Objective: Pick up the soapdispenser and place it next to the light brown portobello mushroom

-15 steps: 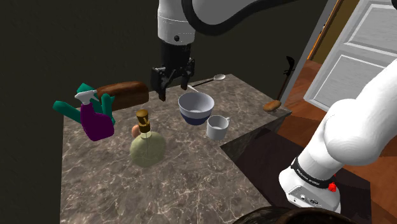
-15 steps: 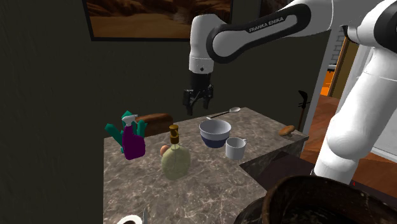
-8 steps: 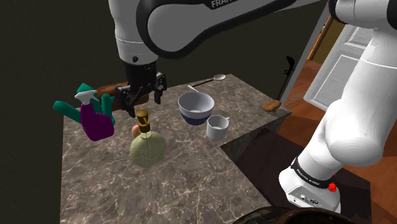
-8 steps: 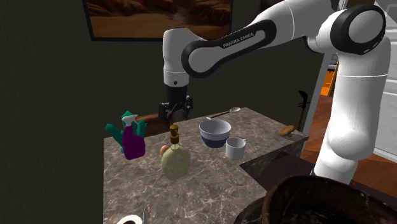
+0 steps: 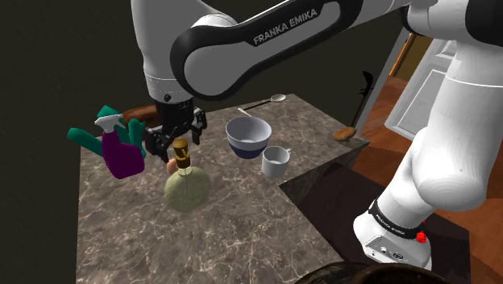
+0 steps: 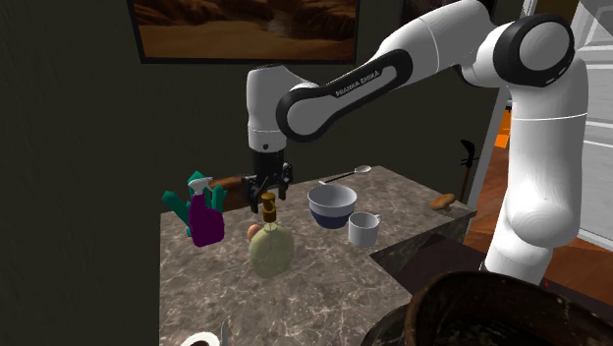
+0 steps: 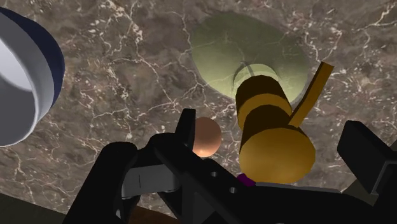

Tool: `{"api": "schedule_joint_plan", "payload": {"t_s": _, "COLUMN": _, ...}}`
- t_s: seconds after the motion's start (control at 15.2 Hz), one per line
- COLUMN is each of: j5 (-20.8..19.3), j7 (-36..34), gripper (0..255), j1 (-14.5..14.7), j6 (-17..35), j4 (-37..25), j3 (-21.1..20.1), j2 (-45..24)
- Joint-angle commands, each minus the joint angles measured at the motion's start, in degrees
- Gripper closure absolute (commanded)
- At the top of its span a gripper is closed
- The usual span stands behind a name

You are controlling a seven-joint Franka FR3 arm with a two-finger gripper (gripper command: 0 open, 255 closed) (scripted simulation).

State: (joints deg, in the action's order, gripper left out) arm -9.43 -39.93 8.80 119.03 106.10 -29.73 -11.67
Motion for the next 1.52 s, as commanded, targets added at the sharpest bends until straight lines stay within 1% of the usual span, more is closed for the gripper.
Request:
{"api": "schedule_joint_plan", "payload": {"t_s": 0.0, "j5": -0.23, "j7": -0.15, "gripper": 0, "j1": 0.06, "j6": 0.48, "j4": 0.17, "j3": 0.05, "j2": -0.34}}
{"api": "schedule_joint_plan", "payload": {"t_s": 0.46, "j5": -0.23, "j7": -0.15, "gripper": 0, "j1": 0.06, "j6": 0.47, "j4": 0.16, "j3": 0.05, "j2": -0.35}}
{"api": "schedule_joint_plan", "payload": {"t_s": 0.53, "j5": -0.23, "j7": -0.15, "gripper": 255, "j1": 0.06, "j6": 0.47, "j4": 0.16, "j3": 0.05, "j2": -0.35}}
{"api": "schedule_joint_plan", "payload": {"t_s": 1.12, "j5": -0.23, "j7": -0.15, "gripper": 255, "j1": 0.06, "j6": 0.48, "j4": 0.16, "j3": 0.05, "j2": -0.35}}
{"api": "schedule_joint_plan", "payload": {"t_s": 1.45, "j5": 0.68, "j7": 0.56, "gripper": 255, "j1": -0.08, "j6": -3.0, "j4": -2.32, "j3": -0.17, "j2": 0.85}}
